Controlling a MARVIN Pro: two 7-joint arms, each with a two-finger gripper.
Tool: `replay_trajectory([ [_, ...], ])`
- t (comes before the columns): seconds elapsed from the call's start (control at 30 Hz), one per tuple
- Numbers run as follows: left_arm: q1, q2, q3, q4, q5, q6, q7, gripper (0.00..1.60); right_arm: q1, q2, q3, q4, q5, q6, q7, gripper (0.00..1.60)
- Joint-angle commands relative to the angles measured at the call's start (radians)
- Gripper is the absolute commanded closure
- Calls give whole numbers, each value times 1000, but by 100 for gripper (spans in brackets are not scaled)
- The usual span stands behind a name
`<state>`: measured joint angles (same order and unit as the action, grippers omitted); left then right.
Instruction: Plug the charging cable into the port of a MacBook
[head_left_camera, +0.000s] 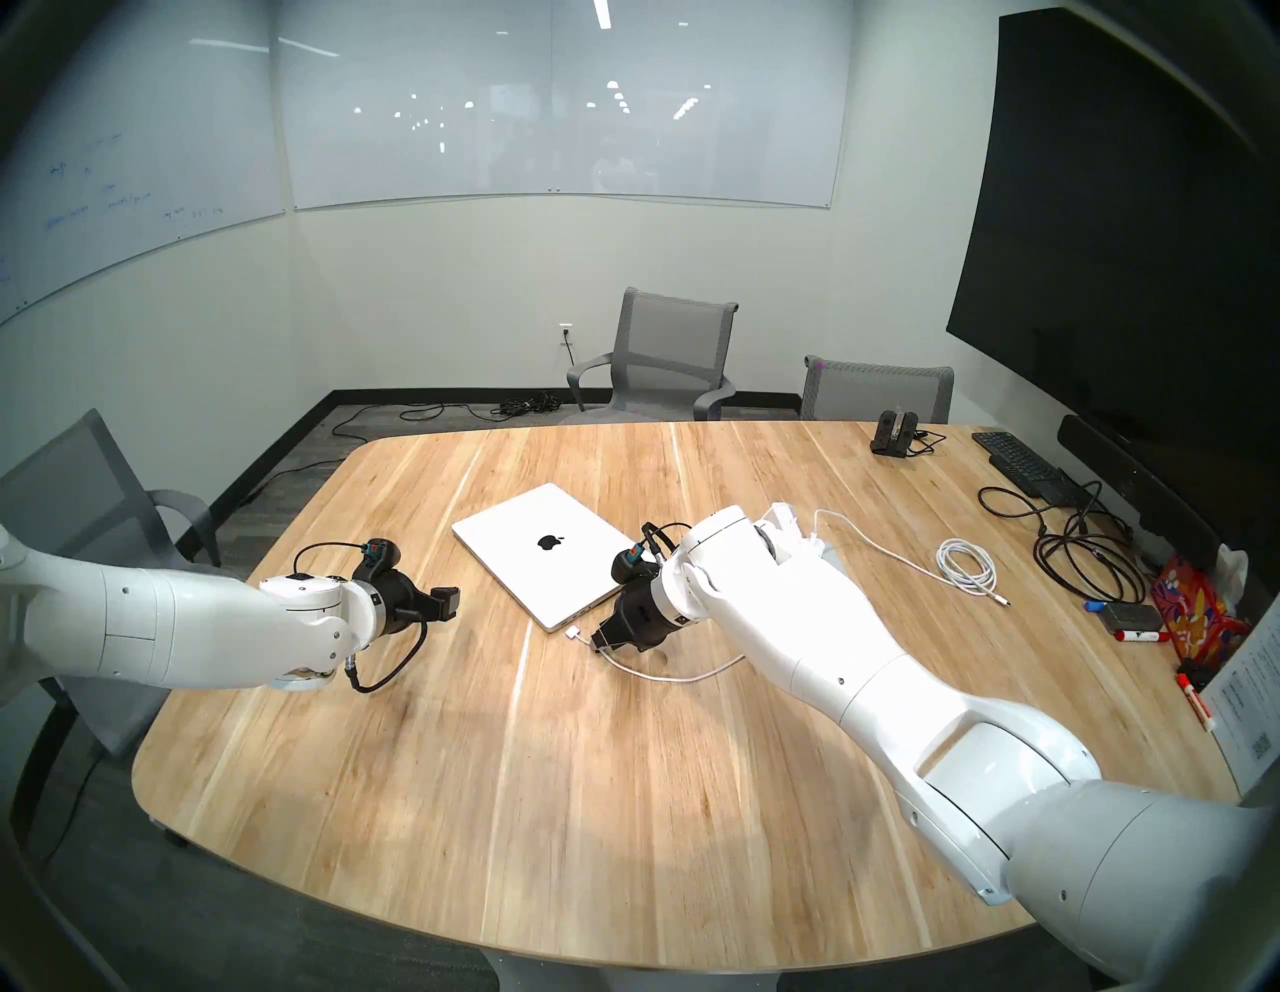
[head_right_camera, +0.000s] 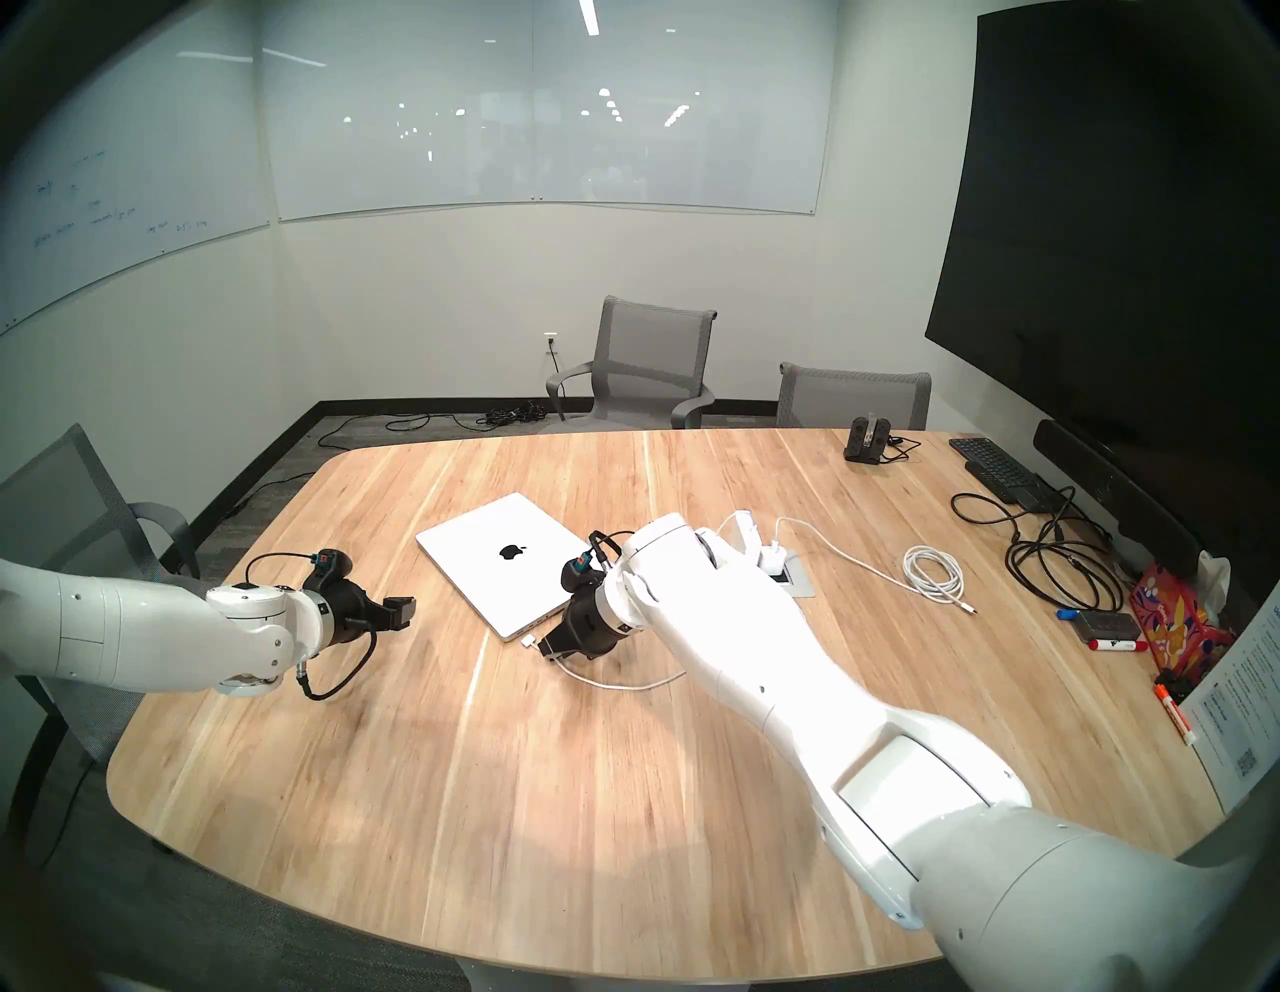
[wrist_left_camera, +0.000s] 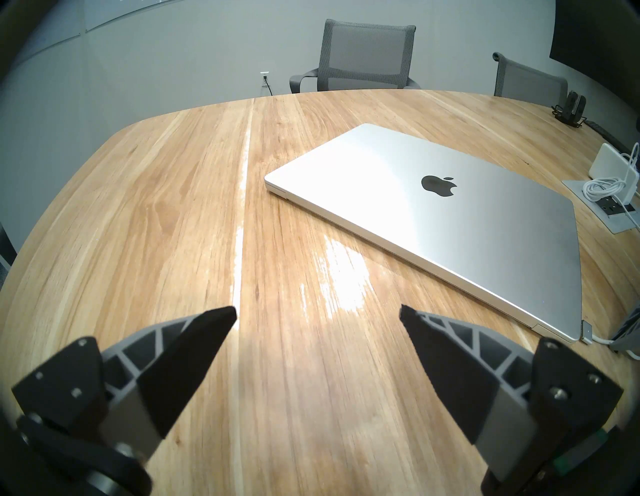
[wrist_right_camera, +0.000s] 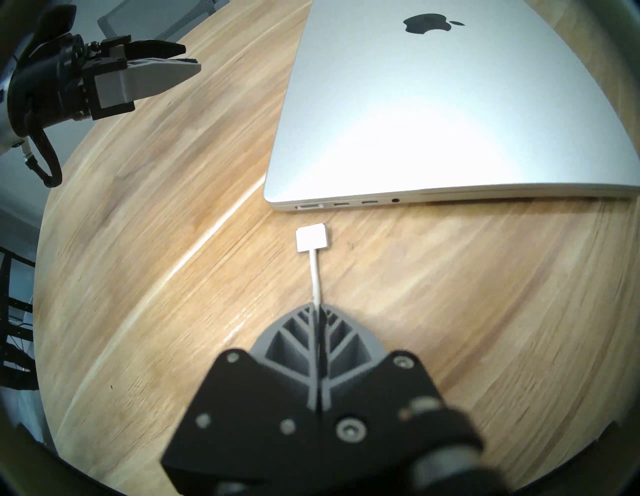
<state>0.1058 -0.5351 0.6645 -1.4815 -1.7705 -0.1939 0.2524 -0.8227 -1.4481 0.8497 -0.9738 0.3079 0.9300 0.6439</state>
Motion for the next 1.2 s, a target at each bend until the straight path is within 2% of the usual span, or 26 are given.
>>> replay_trajectory([
  [0.0,-15,-2,-11,0,1,-3,0,0,50,-28,-9,25,-7,-26,10,160],
  [0.47,-15,-2,-11,0,1,-3,0,0,48,-25,-5,33,-7,-57,25,160],
  [1.17,-15,-2,-12,0,1,-3,0,0,-8,9,22,-98,-9,-8,-8,160],
])
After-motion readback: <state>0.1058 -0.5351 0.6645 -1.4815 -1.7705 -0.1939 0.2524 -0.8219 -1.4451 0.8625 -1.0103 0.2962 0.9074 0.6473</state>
